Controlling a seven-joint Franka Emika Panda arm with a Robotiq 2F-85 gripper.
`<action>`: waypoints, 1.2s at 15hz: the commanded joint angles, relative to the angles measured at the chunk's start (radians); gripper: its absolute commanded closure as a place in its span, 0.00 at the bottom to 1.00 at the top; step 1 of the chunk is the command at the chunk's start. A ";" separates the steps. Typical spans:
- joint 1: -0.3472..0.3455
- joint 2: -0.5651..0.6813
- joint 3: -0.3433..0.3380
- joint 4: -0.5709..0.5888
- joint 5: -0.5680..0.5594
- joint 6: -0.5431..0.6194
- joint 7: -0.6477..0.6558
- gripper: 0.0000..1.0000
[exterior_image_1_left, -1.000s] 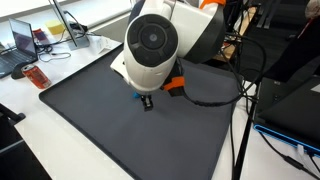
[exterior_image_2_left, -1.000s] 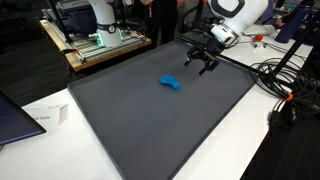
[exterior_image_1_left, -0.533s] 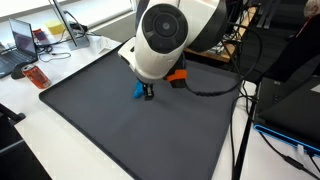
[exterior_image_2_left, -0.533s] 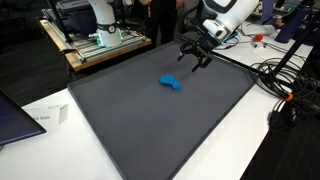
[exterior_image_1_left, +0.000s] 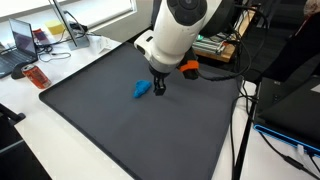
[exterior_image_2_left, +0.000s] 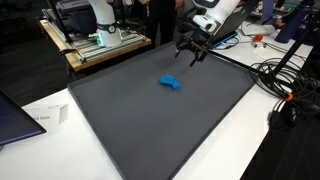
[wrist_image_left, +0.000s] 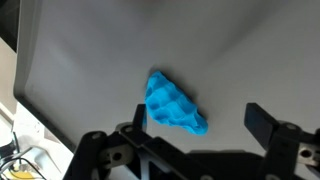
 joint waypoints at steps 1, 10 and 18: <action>-0.012 -0.125 0.023 -0.191 -0.053 0.106 0.075 0.00; -0.050 -0.271 0.045 -0.455 -0.209 0.342 0.042 0.00; -0.126 -0.352 0.052 -0.629 -0.303 0.594 -0.086 0.00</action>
